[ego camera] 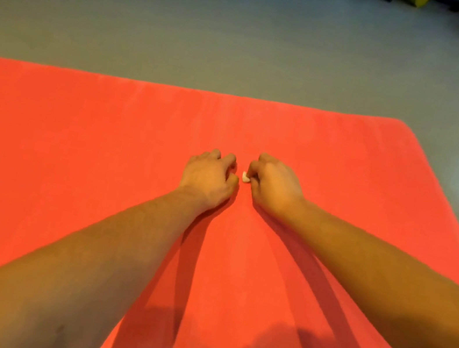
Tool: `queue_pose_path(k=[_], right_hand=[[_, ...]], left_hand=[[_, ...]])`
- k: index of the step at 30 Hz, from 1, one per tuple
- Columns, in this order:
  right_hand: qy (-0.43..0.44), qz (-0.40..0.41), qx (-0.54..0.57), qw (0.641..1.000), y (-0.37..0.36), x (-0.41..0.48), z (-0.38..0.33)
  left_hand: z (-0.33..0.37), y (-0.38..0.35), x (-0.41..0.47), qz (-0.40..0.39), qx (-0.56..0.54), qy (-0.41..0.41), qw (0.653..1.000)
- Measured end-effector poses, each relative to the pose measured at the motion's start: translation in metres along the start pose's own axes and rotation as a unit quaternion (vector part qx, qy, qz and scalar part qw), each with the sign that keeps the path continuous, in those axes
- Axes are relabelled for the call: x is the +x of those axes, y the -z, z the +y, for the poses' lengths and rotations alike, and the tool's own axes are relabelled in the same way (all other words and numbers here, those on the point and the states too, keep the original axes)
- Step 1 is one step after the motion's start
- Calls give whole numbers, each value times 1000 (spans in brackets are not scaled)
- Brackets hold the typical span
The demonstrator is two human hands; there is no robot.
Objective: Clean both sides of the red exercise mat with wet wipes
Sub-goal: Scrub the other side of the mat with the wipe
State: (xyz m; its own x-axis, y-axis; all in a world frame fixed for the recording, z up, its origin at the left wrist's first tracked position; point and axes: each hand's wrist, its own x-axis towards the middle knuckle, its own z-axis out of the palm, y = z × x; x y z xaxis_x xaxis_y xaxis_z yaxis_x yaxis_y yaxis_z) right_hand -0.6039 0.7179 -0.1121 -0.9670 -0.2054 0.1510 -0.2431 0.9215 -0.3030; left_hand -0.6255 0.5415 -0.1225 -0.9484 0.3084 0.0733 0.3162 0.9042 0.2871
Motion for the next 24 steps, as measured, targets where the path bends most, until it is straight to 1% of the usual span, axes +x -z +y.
queue_pose_path(k=[2,5,8,10,12,16,20,24], right_hand=[[-23,11,-13,1000,0,32,10],[-25,26,-38,999,-1,75,20],[-34,42,-53,997,-6,121,39],[-40,48,-47,997,-8,148,50],[-46,55,-43,996,-9,177,60],[-70,50,-53,995,-7,226,75],[-88,51,-27,994,-5,235,83],[-61,50,0,997,-6,196,83]], left_hand=[[0,-8,7,29,-3,-17,999],[1,-14,22,65,-6,-42,997],[-1,-24,39,84,-4,-63,994],[-1,-27,40,66,-4,-77,995],[-2,-29,41,45,-7,-74,996],[-2,-30,44,36,1,-70,997],[-2,-27,43,24,-4,-69,997],[-1,-25,43,29,1,-69,997]])
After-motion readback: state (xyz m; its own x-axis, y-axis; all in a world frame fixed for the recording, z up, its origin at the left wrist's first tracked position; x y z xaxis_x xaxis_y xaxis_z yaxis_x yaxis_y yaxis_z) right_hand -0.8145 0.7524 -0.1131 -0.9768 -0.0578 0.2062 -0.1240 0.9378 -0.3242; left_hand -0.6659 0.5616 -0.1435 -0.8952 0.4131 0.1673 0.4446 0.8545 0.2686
